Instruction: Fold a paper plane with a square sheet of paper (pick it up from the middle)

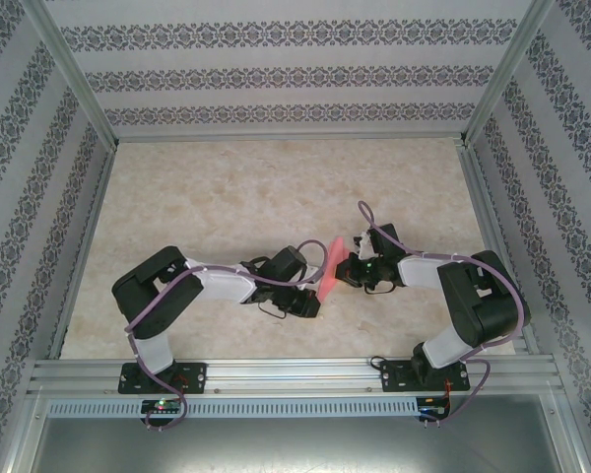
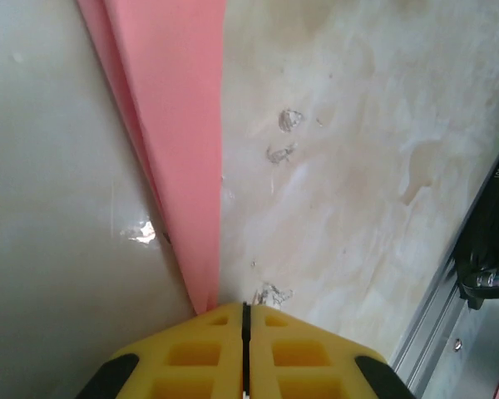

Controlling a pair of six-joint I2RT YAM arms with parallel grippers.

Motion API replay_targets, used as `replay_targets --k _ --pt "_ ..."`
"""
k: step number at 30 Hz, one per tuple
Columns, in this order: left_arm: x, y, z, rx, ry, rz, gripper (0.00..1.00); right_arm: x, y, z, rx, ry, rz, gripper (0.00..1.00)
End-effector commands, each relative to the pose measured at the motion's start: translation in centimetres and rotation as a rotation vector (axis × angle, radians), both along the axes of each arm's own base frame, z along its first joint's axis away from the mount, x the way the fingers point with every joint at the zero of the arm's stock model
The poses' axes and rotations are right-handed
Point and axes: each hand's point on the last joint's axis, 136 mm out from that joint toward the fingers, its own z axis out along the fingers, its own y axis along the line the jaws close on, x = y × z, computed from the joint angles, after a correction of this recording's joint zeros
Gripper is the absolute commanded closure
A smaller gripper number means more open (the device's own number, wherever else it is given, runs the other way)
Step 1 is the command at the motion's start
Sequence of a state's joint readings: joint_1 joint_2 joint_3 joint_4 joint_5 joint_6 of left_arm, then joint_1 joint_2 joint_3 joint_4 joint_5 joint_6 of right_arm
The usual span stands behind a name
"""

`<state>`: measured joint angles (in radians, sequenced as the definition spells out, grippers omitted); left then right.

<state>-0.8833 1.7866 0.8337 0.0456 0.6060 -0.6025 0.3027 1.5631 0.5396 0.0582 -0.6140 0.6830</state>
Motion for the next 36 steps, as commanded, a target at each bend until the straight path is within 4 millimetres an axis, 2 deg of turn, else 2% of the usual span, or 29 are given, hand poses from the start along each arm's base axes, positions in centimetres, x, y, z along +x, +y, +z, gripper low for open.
replay_targets --k 1,6,9,12,15,19,23,27,36 --pt "-2.9 1.3 1.0 0.038 0.078 -0.067 0.9 -1.7 -3.5 -3.6 -0.182 0.103 -0.076 1.0" --pt "-1.2 0.0 4.3 -0.021 0.002 -0.058 0.89 -1.7 -3.2 -3.5 -0.169 0.1 -0.067 1.0" --pt "0.8 -0.5 5.9 -0.045 -0.069 -0.013 0.89 -1.8 -3.1 -3.4 -0.165 0.096 -0.063 1.0" --pt "2.9 -0.7 6.5 -0.049 -0.127 0.041 0.89 -1.8 -3.1 -3.3 -0.162 0.095 -0.062 1.0" --pt "4.8 -0.6 5.6 -0.023 -0.155 0.084 0.89 -1.7 -2.9 -3.2 -0.156 0.094 -0.058 1.0" --pt "6.3 -0.9 4.5 0.011 -0.18 0.103 0.89 -1.6 -2.8 -3.2 -0.156 0.093 -0.055 1.0" --pt "6.3 -2.0 3.5 -0.016 -0.139 0.09 0.89 -1.6 -2.7 -3.1 -0.156 0.093 -0.053 1.0" --pt "6.0 -2.1 2.0 -0.005 -0.109 0.076 0.89 -1.5 -2.7 -2.9 -0.152 0.088 -0.055 1.0" --pt "5.1 -0.5 -1.8 0.109 -0.075 0.048 0.9 -1.3 -2.7 -2.5 -0.15 0.08 -0.063 1.0"
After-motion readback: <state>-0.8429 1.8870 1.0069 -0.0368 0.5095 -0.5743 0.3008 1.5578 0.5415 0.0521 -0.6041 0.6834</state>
